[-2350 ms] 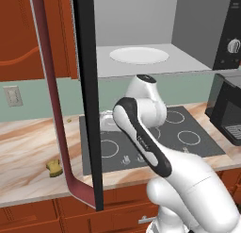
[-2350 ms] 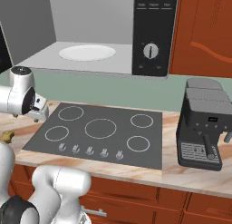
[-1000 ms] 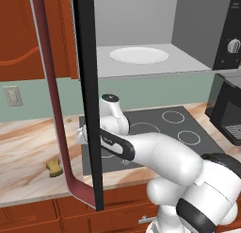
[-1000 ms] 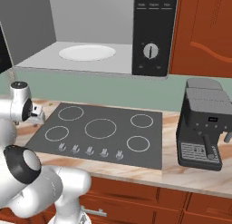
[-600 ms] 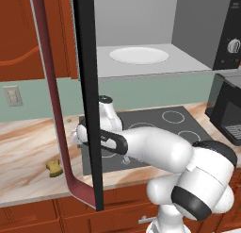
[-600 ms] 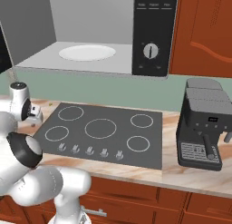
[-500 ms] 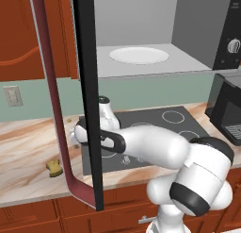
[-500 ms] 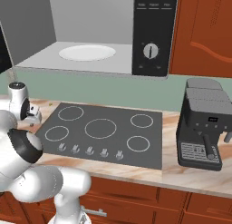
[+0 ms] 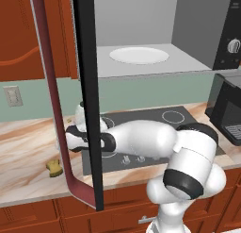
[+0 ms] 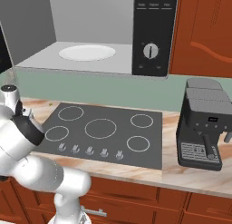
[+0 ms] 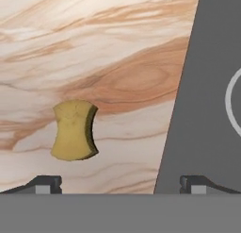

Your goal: Place the sponge inside the microwave to prepare for sanitizing.

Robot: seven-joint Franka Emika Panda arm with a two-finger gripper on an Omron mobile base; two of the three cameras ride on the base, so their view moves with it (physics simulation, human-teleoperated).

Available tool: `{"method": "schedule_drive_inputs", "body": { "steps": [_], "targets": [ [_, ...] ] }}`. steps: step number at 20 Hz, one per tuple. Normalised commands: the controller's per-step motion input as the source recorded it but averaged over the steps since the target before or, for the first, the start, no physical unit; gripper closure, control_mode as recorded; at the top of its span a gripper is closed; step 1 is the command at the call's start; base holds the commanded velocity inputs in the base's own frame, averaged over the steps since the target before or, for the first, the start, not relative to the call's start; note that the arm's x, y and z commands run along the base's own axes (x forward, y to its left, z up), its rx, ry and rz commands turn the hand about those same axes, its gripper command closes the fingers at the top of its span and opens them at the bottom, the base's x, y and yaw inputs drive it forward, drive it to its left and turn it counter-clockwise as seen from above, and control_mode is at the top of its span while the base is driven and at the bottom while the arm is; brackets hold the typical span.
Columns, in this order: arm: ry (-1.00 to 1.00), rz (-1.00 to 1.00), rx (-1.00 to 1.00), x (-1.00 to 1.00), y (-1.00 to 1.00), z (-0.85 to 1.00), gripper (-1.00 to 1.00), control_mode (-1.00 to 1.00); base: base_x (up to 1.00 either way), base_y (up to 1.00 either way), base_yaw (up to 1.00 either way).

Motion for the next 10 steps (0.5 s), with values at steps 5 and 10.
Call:
{"method": "schedule_drive_inputs", "body": {
  "steps": [5, 10],
  "targets": [
    [0.00, 0.00, 0.00, 0.00, 0.31, -0.12, -1.00, -1.00, 0.00, 0.00, 0.00],
    [0.01, 0.00, 0.00, 0.00, 0.42, -0.09, -1.00, -1.00, 0.00, 0.00, 0.00]
  ]
}}
